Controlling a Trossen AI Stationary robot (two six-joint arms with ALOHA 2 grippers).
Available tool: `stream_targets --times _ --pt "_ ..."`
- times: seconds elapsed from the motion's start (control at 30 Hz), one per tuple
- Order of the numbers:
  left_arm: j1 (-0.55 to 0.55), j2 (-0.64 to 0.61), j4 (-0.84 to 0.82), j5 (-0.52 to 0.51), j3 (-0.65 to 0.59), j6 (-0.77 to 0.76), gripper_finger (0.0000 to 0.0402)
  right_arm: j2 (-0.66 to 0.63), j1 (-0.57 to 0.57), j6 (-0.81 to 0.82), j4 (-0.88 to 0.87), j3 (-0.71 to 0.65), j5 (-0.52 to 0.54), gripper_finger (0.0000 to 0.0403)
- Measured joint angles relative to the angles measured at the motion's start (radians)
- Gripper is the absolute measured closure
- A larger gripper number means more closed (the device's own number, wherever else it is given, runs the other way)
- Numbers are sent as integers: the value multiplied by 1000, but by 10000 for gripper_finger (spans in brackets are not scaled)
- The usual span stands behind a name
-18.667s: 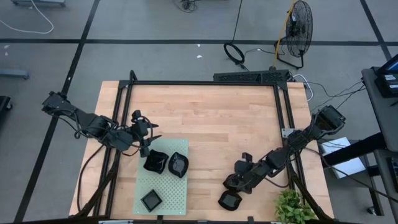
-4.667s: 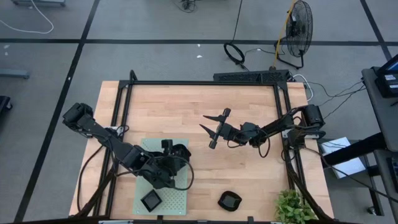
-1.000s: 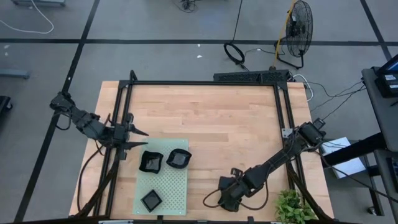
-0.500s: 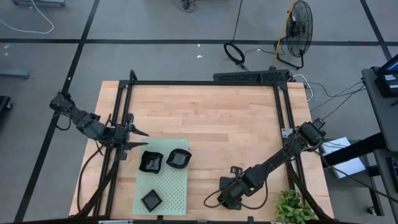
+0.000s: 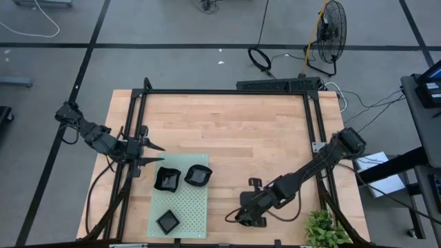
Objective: Pick & Place Mini shaped plates
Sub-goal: Stack the leaf shaped plate on top of the other leaf shaped plates on the shelf
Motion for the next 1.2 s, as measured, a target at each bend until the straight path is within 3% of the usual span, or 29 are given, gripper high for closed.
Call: stream_targets --times 0.27,0.4,0.5,0.63,0.87,1.03,1.2 --pt "0 0 0 0 0 -2 254 -175 -43 -330 165 -1 29 402" --pt "0 0 0 0 0 2 254 -255 -126 -447 268 10 22 403" --pt "0 0 0 0 0 -3 254 -269 -223 -489 251 65 -68 403" --pt "0 0 0 -1 0 2 254 -243 -332 -612 211 156 -210 403" --pt "0 0 0 -1 0 2 254 -114 -443 -824 244 256 -363 403" --pt "0 0 0 -1 0 -1 254 -33 -460 -1019 321 266 -363 403" --pt "0 0 0 -1 0 -2 254 -10 -472 -1084 416 265 -364 403"
